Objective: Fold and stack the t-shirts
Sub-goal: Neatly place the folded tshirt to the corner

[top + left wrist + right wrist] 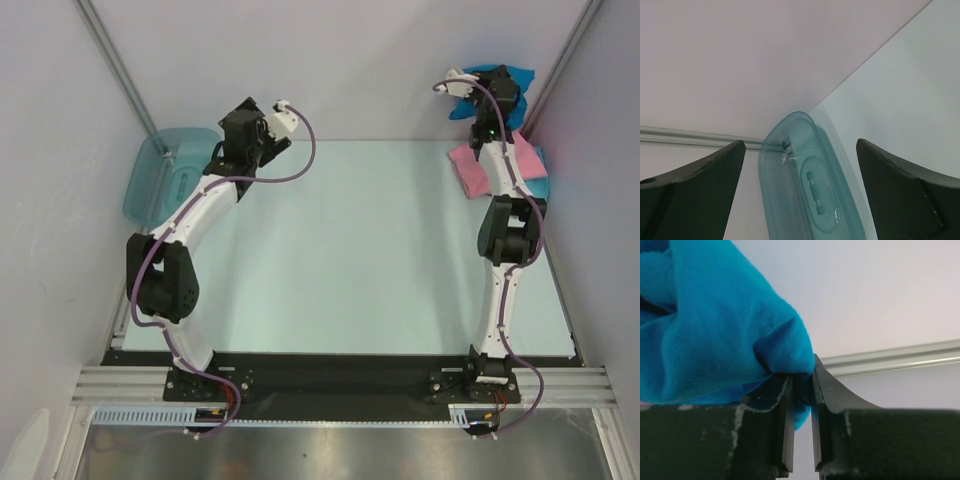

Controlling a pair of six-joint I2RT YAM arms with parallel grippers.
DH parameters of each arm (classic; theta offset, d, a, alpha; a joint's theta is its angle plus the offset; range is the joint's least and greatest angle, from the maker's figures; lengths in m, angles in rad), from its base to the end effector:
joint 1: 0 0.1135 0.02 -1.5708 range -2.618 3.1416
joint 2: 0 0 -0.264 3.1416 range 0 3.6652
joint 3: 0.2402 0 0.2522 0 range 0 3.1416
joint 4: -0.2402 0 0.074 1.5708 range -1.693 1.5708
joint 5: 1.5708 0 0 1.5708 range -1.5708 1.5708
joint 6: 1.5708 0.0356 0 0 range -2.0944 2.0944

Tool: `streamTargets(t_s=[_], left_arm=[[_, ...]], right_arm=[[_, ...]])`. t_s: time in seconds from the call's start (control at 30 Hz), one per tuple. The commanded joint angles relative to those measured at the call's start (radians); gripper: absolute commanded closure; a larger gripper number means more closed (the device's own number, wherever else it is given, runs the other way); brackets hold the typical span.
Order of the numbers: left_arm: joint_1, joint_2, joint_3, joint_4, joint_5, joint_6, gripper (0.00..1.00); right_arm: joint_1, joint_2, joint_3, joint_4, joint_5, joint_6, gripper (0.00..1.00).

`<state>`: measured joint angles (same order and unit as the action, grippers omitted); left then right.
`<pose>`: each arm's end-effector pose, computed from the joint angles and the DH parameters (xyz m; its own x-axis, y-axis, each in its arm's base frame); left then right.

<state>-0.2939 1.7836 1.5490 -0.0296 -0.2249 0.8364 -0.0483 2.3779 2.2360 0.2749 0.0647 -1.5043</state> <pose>0.4166 -0.1178 0.3446 -0.1108 0.7895 -0.6037 0.2367 0.6109 0.7555 0.5694 -0.0298 0.3354 -0.1031 -0.9919 -0.0744 0.1396 0.0596 -0.9884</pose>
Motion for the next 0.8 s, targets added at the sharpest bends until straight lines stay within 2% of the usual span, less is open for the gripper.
streamTargets(t_s=[0.0,0.13,0.23,0.33,0.4,0.6,0.77], left_arm=[[0.001,-0.013,0.057,-0.015,-0.011,-0.014,0.0],[-0.007,-0.013,0.071,-0.033,-0.027,-0.008,0.0],[-0.013,-0.016,0.071,-0.046,-0.045,0.007,0.0],[-0.016,-0.024,0.06,-0.052,-0.05,0.038,0.0],[-0.016,-0.027,0.059,-0.05,-0.051,0.05,0.0],[-0.016,0.008,0.103,-0.05,-0.05,0.078,0.0],[-0.016,0.028,0.134,-0.059,-0.047,0.066,0.0]], right_arm=[[-0.036,0.036,0.097,0.11,-0.054,0.006,1.0],[-0.077,0.046,0.05,0.147,-0.111,0.019,1.0],[-0.096,-0.02,-0.123,0.202,-0.124,0.054,1.0],[-0.105,-0.118,-0.42,0.243,-0.147,0.073,1.0],[-0.105,-0.152,-0.495,0.273,-0.134,0.073,1.0],[-0.122,-0.27,-0.637,0.13,-0.147,0.075,1.0],[-0.146,-0.321,-0.656,0.018,-0.131,0.07,1.0]])
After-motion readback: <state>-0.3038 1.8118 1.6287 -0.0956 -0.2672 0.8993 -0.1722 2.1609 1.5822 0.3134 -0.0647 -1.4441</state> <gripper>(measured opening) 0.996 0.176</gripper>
